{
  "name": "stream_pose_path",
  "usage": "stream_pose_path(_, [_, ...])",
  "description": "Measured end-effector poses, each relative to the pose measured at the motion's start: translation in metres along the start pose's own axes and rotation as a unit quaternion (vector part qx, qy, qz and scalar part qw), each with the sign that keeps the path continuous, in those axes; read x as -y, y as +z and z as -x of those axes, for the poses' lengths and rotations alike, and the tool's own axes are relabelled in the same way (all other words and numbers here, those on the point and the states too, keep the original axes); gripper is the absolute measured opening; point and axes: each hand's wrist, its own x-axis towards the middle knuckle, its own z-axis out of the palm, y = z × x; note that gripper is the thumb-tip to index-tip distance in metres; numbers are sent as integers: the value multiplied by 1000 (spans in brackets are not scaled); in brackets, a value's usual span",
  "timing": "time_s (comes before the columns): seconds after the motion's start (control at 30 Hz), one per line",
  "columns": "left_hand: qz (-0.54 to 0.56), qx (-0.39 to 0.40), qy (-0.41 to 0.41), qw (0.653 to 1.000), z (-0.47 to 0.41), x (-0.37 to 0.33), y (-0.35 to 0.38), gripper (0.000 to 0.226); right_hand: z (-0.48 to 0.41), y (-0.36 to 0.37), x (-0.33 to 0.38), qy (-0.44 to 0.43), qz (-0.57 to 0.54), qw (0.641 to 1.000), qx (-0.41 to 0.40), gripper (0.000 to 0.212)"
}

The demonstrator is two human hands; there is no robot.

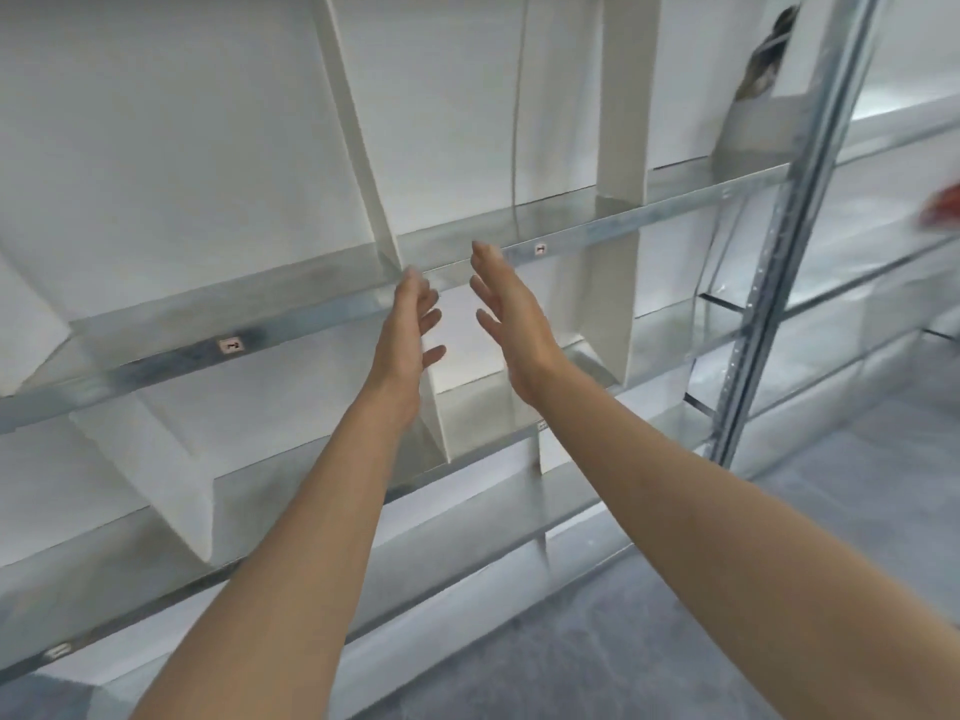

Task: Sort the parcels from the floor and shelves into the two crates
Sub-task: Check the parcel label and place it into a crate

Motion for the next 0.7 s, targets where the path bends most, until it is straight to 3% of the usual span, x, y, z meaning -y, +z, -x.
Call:
stream_pose_path(0.37, [15, 192, -54, 980, -53, 48, 162, 63, -4, -156, -12, 5, 41, 983, -179, 60])
stream_pose_path(0.7, [-12, 322, -92, 942, -132, 107, 267, 59, -37, -253, -50, 21, 58, 944, -325, 62])
